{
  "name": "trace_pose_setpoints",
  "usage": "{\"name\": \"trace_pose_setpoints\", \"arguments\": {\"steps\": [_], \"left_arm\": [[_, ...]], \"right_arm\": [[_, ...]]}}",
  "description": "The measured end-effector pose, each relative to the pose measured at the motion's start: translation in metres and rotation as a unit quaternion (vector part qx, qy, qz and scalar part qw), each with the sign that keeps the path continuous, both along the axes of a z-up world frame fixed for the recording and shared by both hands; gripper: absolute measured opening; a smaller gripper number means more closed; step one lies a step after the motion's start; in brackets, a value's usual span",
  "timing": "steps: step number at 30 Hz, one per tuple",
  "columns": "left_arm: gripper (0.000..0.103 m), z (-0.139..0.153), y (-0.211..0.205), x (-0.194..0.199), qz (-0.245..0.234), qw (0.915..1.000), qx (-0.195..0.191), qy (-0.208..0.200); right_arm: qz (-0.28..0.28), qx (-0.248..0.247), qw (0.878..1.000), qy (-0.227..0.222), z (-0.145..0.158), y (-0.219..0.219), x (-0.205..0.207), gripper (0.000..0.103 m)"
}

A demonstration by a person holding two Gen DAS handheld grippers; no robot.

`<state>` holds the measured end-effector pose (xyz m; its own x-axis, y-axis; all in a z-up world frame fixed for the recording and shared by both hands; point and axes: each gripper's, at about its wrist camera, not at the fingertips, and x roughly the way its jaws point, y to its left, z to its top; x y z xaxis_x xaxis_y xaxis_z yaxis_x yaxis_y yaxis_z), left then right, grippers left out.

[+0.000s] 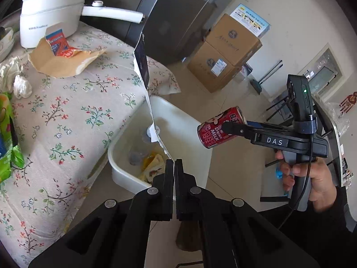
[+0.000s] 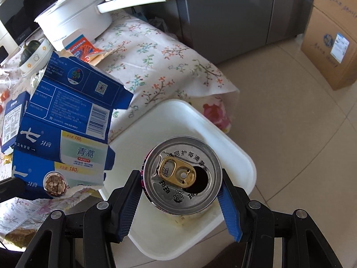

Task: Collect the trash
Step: 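Carry the red can over the bin and open the right tool to drop it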

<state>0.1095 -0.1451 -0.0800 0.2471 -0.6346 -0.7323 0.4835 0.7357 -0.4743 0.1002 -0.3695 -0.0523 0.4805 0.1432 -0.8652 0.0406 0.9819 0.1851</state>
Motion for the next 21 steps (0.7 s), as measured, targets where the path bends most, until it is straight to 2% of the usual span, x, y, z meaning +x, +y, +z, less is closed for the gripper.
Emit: {"name": "trace_pose_setpoints", "arguments": {"steps": [5,9,12,13,14,15,17,21], "left_arm": [[0.0,-0.028,-0.025,0.003,-0.023,0.9991,0.026,0.023],[0.001,-0.053,-0.039,0.013,-0.024,0.9975,0.057,0.033],[0.005,-0.07,-0.046,0.019,-0.025,0.9954,0.075,0.054],[0.008,-0.075,-0.048,0.021,-0.025,0.9945,0.083,0.06],[0.022,-0.079,-0.05,0.022,-0.025,0.9936,0.09,0.064],[0.043,-0.081,-0.05,0.023,-0.023,0.9931,0.096,0.063],[0.068,-0.082,-0.05,0.023,-0.019,0.9929,0.104,0.055],[0.071,-0.08,-0.048,0.024,-0.02,0.9929,0.104,0.054]], "right_arm": [[-0.01,0.002,1.0,0.009,-0.006,-0.01,-0.002,0.058],[-0.016,-0.001,1.0,0.012,-0.008,-0.016,-0.003,0.058],[-0.022,-0.002,1.0,0.018,-0.011,-0.02,-0.003,0.058],[-0.023,-0.002,1.0,0.02,-0.013,-0.022,-0.003,0.058],[-0.025,-0.002,0.999,0.022,-0.014,-0.023,-0.003,0.058],[-0.026,-0.002,0.999,0.024,-0.015,-0.024,-0.003,0.058],[-0.027,-0.002,0.999,0.026,-0.016,-0.027,-0.003,0.058],[-0.029,-0.002,0.999,0.029,-0.018,-0.029,-0.003,0.058]]}}
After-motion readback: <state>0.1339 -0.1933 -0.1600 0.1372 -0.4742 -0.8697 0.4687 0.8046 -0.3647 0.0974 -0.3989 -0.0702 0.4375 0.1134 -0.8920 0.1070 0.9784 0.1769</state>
